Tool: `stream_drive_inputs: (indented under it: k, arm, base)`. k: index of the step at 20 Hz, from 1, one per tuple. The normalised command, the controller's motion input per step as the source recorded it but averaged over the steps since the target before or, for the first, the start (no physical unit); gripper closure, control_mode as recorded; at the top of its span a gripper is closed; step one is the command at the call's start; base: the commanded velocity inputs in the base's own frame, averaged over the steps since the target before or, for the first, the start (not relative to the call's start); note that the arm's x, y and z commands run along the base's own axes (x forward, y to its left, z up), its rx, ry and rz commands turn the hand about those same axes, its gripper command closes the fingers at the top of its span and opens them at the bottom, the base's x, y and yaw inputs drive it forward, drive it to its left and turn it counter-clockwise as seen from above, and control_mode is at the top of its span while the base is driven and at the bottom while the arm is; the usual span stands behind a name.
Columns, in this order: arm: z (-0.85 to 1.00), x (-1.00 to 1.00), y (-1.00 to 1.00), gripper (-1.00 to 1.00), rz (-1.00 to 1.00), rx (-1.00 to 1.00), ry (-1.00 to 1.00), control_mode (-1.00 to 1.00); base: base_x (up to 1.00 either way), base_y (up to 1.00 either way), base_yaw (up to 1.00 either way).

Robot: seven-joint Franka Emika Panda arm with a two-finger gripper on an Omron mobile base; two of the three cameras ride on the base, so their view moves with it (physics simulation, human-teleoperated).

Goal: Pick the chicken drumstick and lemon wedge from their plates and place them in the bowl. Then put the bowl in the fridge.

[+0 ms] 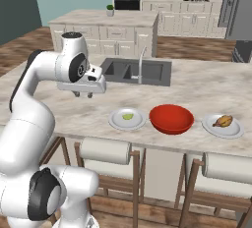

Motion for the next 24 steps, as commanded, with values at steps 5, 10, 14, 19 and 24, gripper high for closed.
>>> stream_drive_inputs:
  k: [5,10,14,19,24]
  arm:
    - [0.00,0.00,-0.01,-1.00,0.00,-0.01,0.00,-1.00]
    - [0.00,0.00,0.00,-1.00,0.00,0.00,0.00,-1.00]
    - [0.00,0.00,0.00,-1.00,0.00,0.00,0.00,-1.00]
    - [-0.09,-0.15,-0.15,-1.00,-0.22,0.00,0.02,-1.00]
    - [-0.21,-0.09,-0.37,-1.00,-0.54,0.00,0.00,-1.00]
  base:
    - [0.00,0.00,0.00]
    - [0.00,0.00,0.00]
    - [0.00,0.00,0.00]
    - [0.00,0.00,0.00]
    - [0.00,0.00,0.00]
